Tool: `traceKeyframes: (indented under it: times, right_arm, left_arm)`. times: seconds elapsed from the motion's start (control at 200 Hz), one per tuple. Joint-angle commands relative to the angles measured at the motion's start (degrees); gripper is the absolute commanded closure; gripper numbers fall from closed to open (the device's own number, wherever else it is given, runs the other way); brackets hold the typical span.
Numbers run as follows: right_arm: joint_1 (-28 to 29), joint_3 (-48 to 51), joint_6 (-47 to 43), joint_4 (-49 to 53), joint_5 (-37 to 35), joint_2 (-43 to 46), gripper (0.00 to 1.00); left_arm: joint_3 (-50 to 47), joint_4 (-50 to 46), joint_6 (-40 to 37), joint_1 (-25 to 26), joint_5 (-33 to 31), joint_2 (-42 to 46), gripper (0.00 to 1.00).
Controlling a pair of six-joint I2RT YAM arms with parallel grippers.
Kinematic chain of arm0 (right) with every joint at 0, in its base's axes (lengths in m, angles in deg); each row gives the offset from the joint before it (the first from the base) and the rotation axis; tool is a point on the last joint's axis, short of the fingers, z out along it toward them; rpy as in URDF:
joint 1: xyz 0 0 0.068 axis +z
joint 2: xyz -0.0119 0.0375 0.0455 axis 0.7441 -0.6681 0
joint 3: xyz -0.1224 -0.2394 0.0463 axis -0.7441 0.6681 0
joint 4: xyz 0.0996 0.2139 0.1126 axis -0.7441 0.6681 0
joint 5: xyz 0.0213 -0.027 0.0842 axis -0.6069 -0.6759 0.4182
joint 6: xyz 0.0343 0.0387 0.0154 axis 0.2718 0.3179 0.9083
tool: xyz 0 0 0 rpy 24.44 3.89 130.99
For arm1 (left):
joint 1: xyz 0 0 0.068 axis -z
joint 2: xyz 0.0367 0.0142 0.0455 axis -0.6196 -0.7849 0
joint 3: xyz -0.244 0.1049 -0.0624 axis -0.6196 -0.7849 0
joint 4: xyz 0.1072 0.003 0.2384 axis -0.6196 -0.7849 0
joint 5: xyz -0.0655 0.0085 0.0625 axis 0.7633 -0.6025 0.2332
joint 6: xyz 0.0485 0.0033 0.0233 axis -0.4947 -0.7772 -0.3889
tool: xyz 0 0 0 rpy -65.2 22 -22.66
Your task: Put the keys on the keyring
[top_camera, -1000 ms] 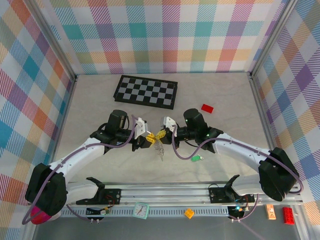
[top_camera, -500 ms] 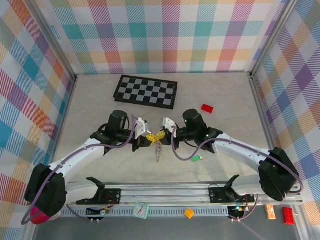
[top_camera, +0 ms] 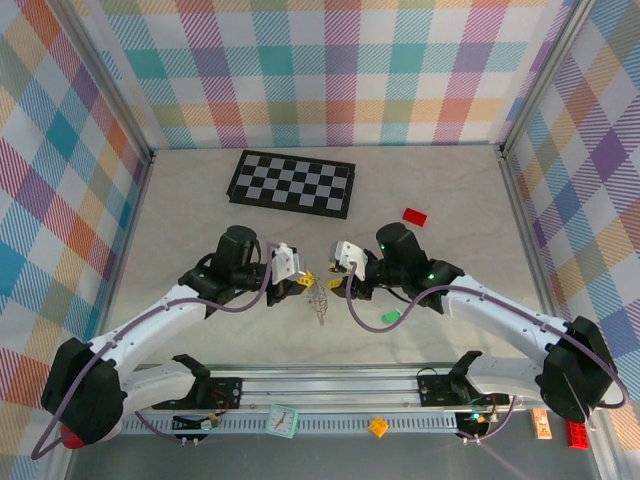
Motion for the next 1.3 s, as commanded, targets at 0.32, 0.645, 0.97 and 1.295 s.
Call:
traceKeyframes:
  times: [0.32, 0.645, 0.97, 1.295]
  right_arm:
    - [1.9, -2.0, -3.8, -2.1, 2.3, -2.7, 0.78]
    - [2.6, -1.2, -3.5, -3.5, 3.1, -1.9, 0.76]
    - [4.0, -1.5, -3.3, -5.8, 3.2, -2.9, 0.82]
    - [4.7, -1.7, -4.6, -4.6, 2.7, -3.1, 1.00]
  left_arm:
    - [-2.0, 0.5, -4.1, 1.6, -1.6, 3.1, 1.00]
    - [-2.4, 1.4, -4.2, 2.2, -1.7, 3.9, 1.00]
    - [-2.8, 1.9, -5.5, 2.9, -1.4, 4.3, 1.00]
    - [-3.2, 1.3, -5.0, 3.0, -4.1, 5.6, 0.74]
